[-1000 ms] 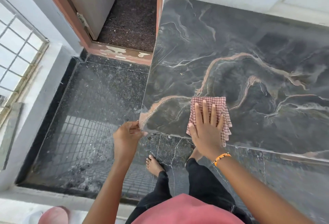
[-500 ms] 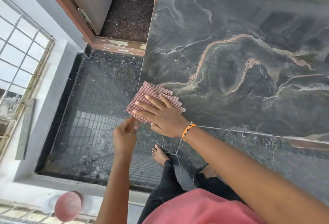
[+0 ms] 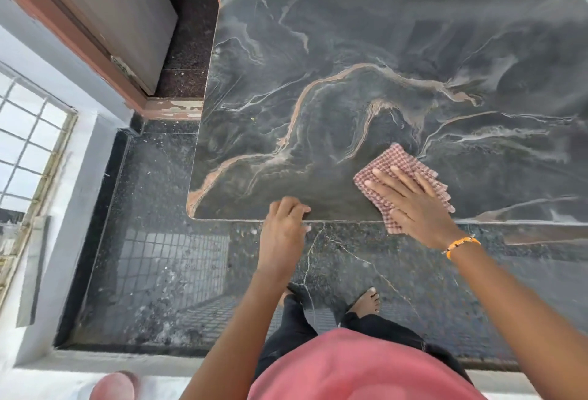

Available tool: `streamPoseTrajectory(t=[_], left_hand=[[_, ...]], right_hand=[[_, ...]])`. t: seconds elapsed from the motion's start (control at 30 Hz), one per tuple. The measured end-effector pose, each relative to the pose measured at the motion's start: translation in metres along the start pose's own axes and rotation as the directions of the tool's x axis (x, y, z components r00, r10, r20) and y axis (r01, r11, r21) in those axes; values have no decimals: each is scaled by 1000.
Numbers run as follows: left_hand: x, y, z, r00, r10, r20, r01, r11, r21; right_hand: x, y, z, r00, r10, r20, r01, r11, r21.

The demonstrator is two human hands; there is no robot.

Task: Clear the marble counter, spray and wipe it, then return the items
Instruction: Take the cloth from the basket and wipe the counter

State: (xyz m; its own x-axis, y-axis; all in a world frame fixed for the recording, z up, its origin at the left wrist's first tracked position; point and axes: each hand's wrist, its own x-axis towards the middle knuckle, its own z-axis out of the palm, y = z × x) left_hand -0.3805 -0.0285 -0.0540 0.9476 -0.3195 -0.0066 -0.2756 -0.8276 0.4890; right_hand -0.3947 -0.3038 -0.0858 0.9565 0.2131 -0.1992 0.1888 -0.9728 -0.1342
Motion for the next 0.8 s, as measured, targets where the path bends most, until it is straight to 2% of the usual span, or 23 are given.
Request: streamPoseTrajectory(t=[0.07, 0.17, 0.3, 0.37, 0.43, 0.53, 0.6, 0.7, 0.8], left_hand=[[10, 9, 8, 998, 42, 38, -43, 999, 26], [18, 16, 14, 997, 34, 66, -37, 999, 39], [20, 19, 16, 999, 28, 45, -30, 999, 41], [22, 20, 19, 999, 23, 45, -25, 999, 39], [22, 22, 18, 1000, 4, 27, -5, 999, 37], [22, 26, 19, 1000, -5, 19, 4, 999, 52], [22, 28, 19, 999, -42, 35, 40, 997, 59], [24, 32, 19, 996, -78, 39, 74, 993, 91], [25, 41, 25, 996, -67, 60, 56, 984, 172]], right_hand=[[-19, 26, -1, 985, 173, -18, -172, 984, 43], [-41, 45, 2, 916, 399, -53, -388, 911, 142], [-45, 10, 13, 730, 667, -148, -615, 735, 285], [-35, -20, 18, 679, 723, -127, -659, 676, 329], [-23, -52, 22, 729, 675, -115, -619, 721, 310], [-2, -86, 25, 863, 487, -133, -459, 867, 194], [14, -96, 23, 925, 355, -139, -337, 932, 136], [37, -84, 14, 969, 222, -111, -209, 971, 120], [52, -54, 7, 984, 145, -99, -134, 985, 104]])
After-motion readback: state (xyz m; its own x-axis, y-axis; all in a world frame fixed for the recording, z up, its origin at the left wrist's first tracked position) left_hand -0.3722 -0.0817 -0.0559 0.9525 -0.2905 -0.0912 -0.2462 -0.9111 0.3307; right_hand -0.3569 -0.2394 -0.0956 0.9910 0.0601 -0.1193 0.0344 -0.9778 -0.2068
